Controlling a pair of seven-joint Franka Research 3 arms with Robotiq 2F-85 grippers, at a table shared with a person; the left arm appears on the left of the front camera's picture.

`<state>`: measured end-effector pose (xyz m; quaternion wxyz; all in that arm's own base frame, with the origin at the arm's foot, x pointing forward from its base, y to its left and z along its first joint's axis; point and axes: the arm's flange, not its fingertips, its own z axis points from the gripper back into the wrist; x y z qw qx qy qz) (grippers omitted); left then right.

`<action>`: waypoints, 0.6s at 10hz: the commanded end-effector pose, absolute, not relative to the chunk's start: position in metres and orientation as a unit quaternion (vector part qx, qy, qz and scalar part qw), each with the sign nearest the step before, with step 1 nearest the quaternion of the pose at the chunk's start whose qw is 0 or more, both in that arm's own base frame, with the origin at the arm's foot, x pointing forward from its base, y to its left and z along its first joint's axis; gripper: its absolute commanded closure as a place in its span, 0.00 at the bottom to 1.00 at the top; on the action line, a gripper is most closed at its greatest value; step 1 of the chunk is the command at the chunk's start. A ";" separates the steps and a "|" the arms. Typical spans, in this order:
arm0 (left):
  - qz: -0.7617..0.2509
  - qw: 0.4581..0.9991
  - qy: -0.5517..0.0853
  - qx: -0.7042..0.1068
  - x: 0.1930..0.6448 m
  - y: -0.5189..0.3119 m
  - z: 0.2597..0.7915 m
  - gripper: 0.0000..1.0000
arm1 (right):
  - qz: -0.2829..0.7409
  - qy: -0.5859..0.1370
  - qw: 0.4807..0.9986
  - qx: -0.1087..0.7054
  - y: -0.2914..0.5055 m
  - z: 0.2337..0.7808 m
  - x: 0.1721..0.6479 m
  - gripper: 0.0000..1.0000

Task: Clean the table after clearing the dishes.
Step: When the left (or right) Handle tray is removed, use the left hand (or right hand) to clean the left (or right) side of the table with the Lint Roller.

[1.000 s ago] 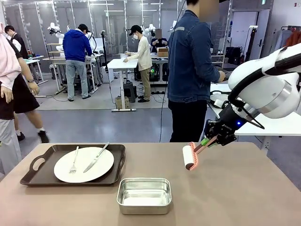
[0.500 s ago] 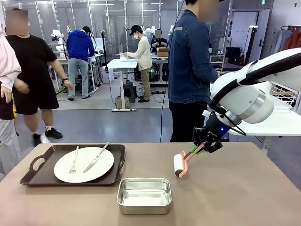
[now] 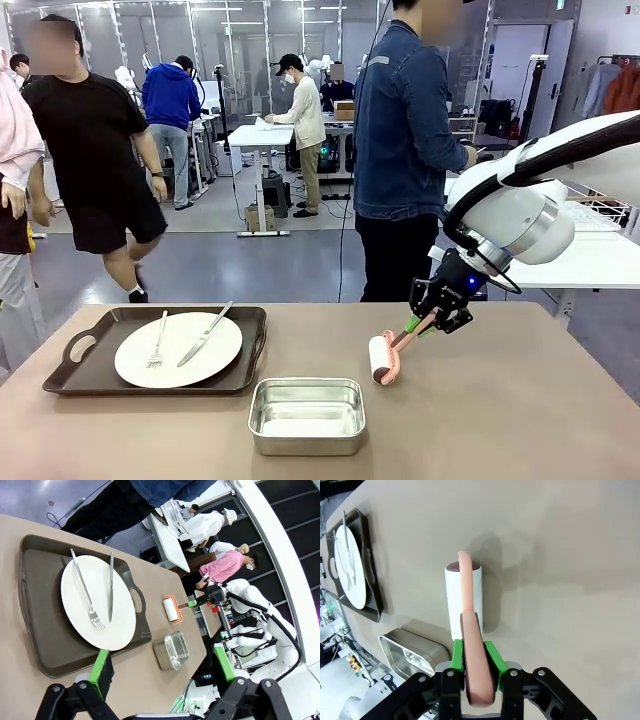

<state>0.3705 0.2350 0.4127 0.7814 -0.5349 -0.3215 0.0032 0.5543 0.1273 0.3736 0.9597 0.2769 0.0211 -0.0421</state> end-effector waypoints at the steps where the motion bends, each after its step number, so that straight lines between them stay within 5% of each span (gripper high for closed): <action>1: 0.002 0.774 -0.328 -0.541 0.369 0.236 0.414 0.00 | -0.019 0.025 0.968 0.249 0.107 0.366 0.559 0.78; 6: 0.002 0.774 -0.328 -0.541 0.369 0.236 0.414 0.00 | -0.040 0.001 0.983 0.181 0.048 0.370 0.541 0.78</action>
